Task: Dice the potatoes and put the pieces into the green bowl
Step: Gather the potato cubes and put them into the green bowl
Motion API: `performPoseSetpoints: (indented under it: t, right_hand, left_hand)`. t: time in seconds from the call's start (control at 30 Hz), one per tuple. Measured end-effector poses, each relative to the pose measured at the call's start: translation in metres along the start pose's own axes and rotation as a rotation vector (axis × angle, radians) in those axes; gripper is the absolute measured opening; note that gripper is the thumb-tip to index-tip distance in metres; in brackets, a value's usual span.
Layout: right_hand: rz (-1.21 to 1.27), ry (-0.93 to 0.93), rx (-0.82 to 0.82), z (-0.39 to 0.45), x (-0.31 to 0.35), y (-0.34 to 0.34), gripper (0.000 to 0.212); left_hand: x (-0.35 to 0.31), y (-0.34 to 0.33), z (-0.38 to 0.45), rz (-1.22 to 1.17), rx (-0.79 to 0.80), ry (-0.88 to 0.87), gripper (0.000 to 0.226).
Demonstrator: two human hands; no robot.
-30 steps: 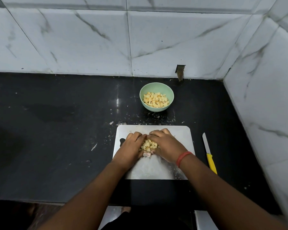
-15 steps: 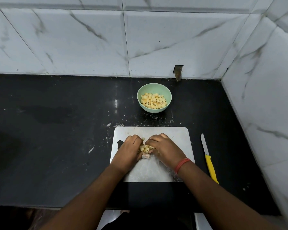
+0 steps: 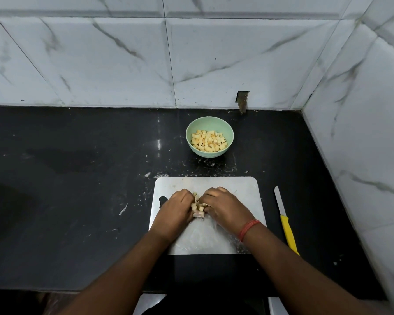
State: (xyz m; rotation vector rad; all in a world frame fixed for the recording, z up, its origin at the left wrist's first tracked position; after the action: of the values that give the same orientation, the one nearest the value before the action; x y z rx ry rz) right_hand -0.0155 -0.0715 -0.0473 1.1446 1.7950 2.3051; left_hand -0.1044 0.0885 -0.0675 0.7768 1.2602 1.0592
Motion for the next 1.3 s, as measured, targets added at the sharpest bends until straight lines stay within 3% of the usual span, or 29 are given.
performPoseSetpoints:
  t: [0.17, 0.43, 0.57, 0.67, 0.73, 0.8, 0.87, 0.93, 1.07, 1.2, 1.3]
  right_hand:
    - [0.154, -0.1, -0.036, 0.0, -0.004, 0.006, 0.015]
    - [0.842, -0.479, -0.153, -0.006, -0.005, 0.029, 0.014]
    - [1.275, -0.528, -0.273, 0.012, -0.004, 0.057, 0.011]
    - [1.408, -0.528, -0.392, 0.048, -0.01, 0.083, 0.013]
    - [1.281, -0.525, -0.451, 0.08, -0.022, 0.099, 0.013]
    - [0.873, -0.495, -0.405, 0.111, -0.037, 0.112, 0.015]
    - [0.374, -0.468, -0.179, 0.136, -0.046, 0.121, 0.023]
    - [0.128, -0.45, -0.03, 0.142, -0.046, 0.124, 0.032]
    - [0.077, -0.352, -0.108, 0.147, -0.049, 0.123, 0.032]
    - [0.164, -0.25, -0.364, 0.136, -0.046, 0.114, 0.024]
    - [0.177, -0.175, -0.406, 0.12, -0.039, 0.102, 0.019]
  left_hand:
    - [0.001, 0.002, 0.003, -0.038, -0.006, 0.036, 0.014]
    - [-0.012, 0.013, 0.022, -0.238, -0.061, 0.118, 0.019]
    - [-0.031, 0.036, 0.061, -0.479, -0.153, 0.268, 0.025]
    - [-0.038, 0.057, 0.108, -0.534, -0.22, 0.313, 0.02]
    - [-0.034, 0.066, 0.146, -0.517, -0.225, 0.347, 0.02]
    - [-0.028, 0.073, 0.179, -0.445, -0.132, 0.388, 0.022]
    - [-0.019, 0.075, 0.208, -0.311, 0.037, 0.431, 0.025]
    - [-0.017, 0.08, 0.217, -0.24, 0.155, 0.433, 0.033]
    - [-0.01, 0.088, 0.217, -0.383, 0.141, 0.446, 0.064]
    - [-0.004, 0.083, 0.198, -0.694, -0.035, 0.467, 0.052]
    - [-0.004, 0.072, 0.175, -0.867, -0.123, 0.469, 0.043]
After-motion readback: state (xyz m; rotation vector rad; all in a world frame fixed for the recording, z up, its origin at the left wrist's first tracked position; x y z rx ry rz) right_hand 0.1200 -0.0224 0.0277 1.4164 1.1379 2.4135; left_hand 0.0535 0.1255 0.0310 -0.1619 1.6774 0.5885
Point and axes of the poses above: each hand's wrist, its own z-axis towards the middle knuckle, its own y-axis out of the back of the hand, x = y × z, the point moved 1 cm from there along z, towards the middle knuckle, and after that the axes turned 7 degrees about z, right-handed, at the moved point
